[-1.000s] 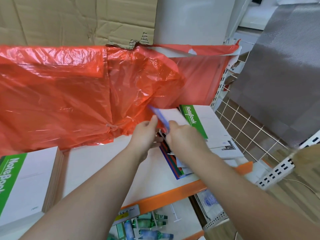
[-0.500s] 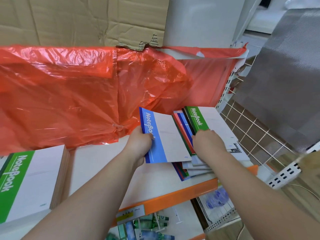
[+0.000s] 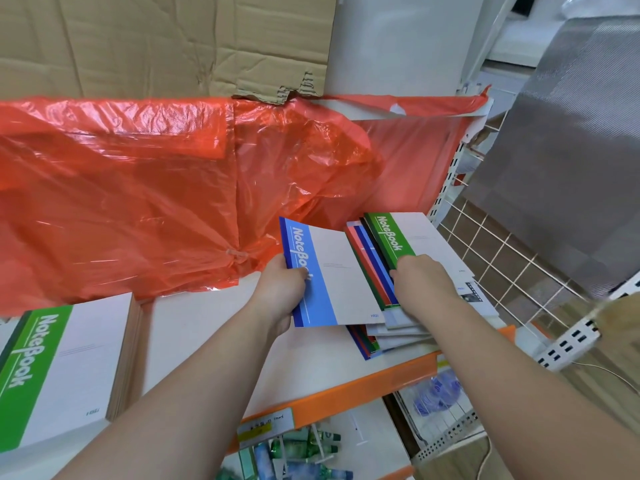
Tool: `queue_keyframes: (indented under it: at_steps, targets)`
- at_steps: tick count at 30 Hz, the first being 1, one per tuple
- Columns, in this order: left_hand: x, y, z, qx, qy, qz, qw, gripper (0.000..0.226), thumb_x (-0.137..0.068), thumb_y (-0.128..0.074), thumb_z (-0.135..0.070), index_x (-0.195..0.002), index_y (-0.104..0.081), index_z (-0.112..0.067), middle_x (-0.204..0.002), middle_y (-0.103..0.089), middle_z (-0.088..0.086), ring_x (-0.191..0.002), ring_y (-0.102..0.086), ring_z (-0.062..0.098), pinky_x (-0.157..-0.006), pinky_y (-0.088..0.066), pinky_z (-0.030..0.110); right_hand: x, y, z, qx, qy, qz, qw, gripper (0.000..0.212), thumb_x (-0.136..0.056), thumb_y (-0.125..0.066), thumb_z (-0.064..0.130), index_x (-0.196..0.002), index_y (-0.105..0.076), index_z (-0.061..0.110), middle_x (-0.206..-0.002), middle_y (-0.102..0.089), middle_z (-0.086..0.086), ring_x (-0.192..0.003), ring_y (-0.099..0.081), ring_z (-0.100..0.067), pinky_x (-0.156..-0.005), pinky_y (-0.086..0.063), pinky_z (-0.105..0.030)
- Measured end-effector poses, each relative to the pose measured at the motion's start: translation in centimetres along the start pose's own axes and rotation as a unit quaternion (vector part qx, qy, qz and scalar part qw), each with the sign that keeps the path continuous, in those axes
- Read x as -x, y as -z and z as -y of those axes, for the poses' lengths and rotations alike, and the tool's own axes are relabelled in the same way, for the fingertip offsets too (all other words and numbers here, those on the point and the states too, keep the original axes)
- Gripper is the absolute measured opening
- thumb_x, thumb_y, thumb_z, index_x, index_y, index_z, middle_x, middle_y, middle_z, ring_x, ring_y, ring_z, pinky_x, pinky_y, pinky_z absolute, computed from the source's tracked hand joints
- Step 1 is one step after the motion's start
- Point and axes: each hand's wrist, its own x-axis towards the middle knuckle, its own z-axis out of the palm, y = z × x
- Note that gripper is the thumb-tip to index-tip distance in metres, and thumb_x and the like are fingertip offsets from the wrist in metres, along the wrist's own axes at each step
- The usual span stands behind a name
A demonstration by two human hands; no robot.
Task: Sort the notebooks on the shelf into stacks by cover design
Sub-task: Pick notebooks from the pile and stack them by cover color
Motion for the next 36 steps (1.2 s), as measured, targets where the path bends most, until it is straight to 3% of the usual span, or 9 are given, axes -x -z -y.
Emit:
queue_keyframes:
  at_steps: [4,8,13,16,18,22,27,32,36]
  targets:
    - [0.1,-0.1,0.1,-0.001,0.000,0.003,1.000,0.026,-0.098,-0.042,-0.001,-0.106,-0.058,-0.020,-0.106,-0.070,0.000,-0.091,-0.069,0.024,-0.066,-0.059,0.039,0.4,0.6,0.9,0.053,0.021,0.021,0.998,0.018,-0.088,-0.050,-0.006,-0.098,-0.057,0.007,-0.096,-0.061,-0.011,-0.087,-0.060,-0.029,-0.068,-0.044,-0.031]
    - [0.3,0.0,-0.1,0.007,-0.006,0.006,1.000,0.027,-0.098,-0.042,-0.002,-0.112,-0.057,-0.019,-0.107,-0.071,-0.001,-0.092,-0.070,0.024,-0.066,-0.060,0.039,0.7,1.4,0.8,0.068,0.030,-0.036,0.997,0.029,-0.087,-0.047,-0.010,-0.114,-0.053,-0.001,-0.102,-0.064,-0.016,-0.091,-0.063,-0.035,-0.065,-0.041,-0.035]
    - [0.2,-0.1,0.1,0.049,-0.003,-0.002,0.999,0.020,-0.104,-0.041,-0.018,-0.114,-0.058,-0.018,-0.107,-0.072,0.001,-0.090,-0.071,0.022,-0.064,-0.059,0.037,3.5,2.4,4.7,0.023,0.124,-0.067,0.990,0.029,-0.094,-0.040,0.003,-0.122,-0.047,0.002,-0.100,-0.064,-0.019,-0.091,-0.062,-0.037,-0.060,-0.030,-0.035]
    - [0.0,-0.5,0.3,0.101,0.003,0.005,0.995,0.033,-0.105,-0.039,-0.039,-0.114,-0.061,-0.016,-0.106,-0.075,0.003,-0.087,-0.074,0.018,-0.062,-0.056,0.031,6.1,1.6,7.5,-0.013,0.234,-0.069,0.970,0.022,-0.096,-0.042,0.014,-0.115,-0.050,0.007,-0.097,-0.065,-0.015,-0.086,-0.062,-0.035,-0.059,-0.030,-0.034]
    - [0.0,-0.4,0.3,0.084,-0.007,0.006,0.996,0.025,-0.105,-0.044,-0.031,-0.112,-0.062,-0.015,-0.103,-0.075,0.004,-0.081,-0.074,0.016,-0.055,-0.056,0.027,6.7,1.0,8.0,-0.051,0.279,-0.068,0.957,0.021,-0.098,-0.041,0.023,-0.109,-0.053,0.010,-0.092,-0.066,-0.013,-0.081,-0.061,-0.035,-0.057,-0.036,-0.035]
    - [-0.1,0.2,0.6,0.060,-0.010,-0.003,0.998,0.023,-0.101,-0.044,-0.005,-0.112,-0.062,-0.015,-0.102,-0.075,0.005,-0.083,-0.075,0.021,-0.059,-0.059,0.036,3.8,0.2,5.3,-0.103,0.169,-0.088,0.976,0.018,-0.096,-0.043,0.015,-0.105,-0.058,0.010,-0.095,-0.065,-0.010,-0.088,-0.060,-0.033,-0.065,-0.045,-0.035]
    - [0.3,0.9,0.5,0.056,-0.019,0.002,0.998,0.030,-0.098,-0.038,0.000,-0.110,-0.062,-0.014,-0.100,-0.076,0.006,-0.086,-0.075,0.024,-0.064,-0.061,0.038,0.3,-1.8,0.7,0.013,-0.013,-0.010,1.000,0.030,-0.099,-0.043,0.025,-0.116,-0.055,0.004,-0.118,-0.057,-0.018,-0.109,-0.050,-0.033,-0.090,-0.043,-0.038]
    - [0.2,1.3,0.5,0.063,-0.024,-0.002,0.998,0.028,-0.098,-0.038,-0.001,-0.112,-0.061,-0.012,-0.100,-0.076,0.007,-0.085,-0.075,0.024,-0.065,-0.061,0.039,-0.1,-1.9,0.5,0.021,-0.003,-0.007,1.000,0.016,-0.096,-0.050,0.017,-0.108,-0.058,0.009,-0.108,-0.062,-0.012,-0.101,-0.054,-0.030,-0.072,-0.038,-0.031]
    - [0.1,1.1,0.6,0.066,-0.026,0.004,0.997,0.028,-0.099,-0.038,-0.001,-0.112,-0.061,-0.013,-0.100,-0.076,0.007,-0.086,-0.075,0.024,-0.066,-0.061,0.040,0.3,-1.2,-0.1,0.037,-0.001,-0.011,0.999,0.015,-0.093,-0.051,0.006,-0.107,-0.058,0.007,-0.106,-0.062,-0.013,-0.101,-0.053,-0.031,-0.069,-0.039,-0.031]
